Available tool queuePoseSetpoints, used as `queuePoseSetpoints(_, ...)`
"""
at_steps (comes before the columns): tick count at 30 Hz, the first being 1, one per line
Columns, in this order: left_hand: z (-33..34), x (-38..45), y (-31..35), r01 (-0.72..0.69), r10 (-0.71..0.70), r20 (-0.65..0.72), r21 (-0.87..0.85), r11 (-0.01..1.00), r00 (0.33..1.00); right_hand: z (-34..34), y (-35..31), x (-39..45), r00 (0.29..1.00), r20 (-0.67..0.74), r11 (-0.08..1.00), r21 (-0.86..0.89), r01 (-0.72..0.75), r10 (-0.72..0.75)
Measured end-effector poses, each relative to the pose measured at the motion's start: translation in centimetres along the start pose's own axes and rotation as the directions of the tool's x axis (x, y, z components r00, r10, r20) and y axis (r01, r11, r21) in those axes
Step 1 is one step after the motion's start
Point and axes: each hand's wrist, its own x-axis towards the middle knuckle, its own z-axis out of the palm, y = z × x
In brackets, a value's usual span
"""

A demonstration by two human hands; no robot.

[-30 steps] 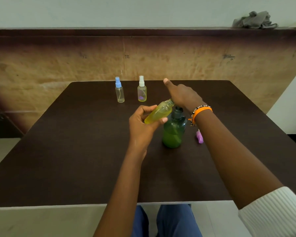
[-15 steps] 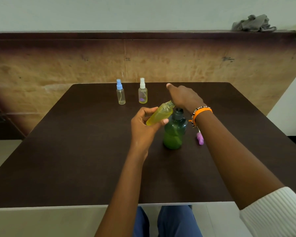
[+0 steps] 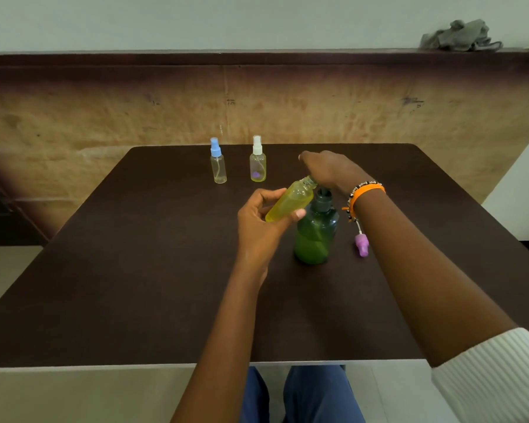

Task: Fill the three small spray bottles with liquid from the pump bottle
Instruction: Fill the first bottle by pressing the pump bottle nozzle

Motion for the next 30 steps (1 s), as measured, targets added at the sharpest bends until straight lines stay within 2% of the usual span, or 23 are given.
queuePoseSetpoints(7,-0.2,0.0,-0.3,0.011,-0.011,-0.01,-0.013,1.0,1.0,0.3,0.2,-0.3,0.997,-0.064,0.998,0.049,-0.031,0.034)
queuePoseSetpoints(13,0.0,-0.1,0.1,0.011,-0.011,-0.012,-0.025,1.0,1.0,-0.7,0.0,-0.6,0.993,-0.121,0.997,-0.078,-0.022,0.012)
queuePoseSetpoints(17,0.1,0.0,-0.1,0.013,-0.014,-0.012,-0.023,1.0,1.0,-0.2,0.5,-0.4,0.99,-0.139,0.999,-0.028,-0.03,0.026)
queuePoseSetpoints(20,0.1,-0.1,-0.3,0.015,-0.015,-0.028,-0.022,1.0,0.999,0.0,0.3,-0.6,0.988,-0.155,0.998,-0.061,-0.01,0.001)
queuePoseSetpoints(28,0.2,-0.2,0.1,0.014,-0.015,-0.023,-0.018,1.0,1.0,-0.8,-0.1,-0.6,0.983,-0.18,0.972,-0.235,-0.004,-0.04)
queuePoseSetpoints(30,0.1,-0.1,-0.1,0.014,-0.015,-0.025,-0.021,1.0,1.0,-0.7,-0.1,-0.5,0.987,-0.16,0.983,-0.182,-0.017,-0.013)
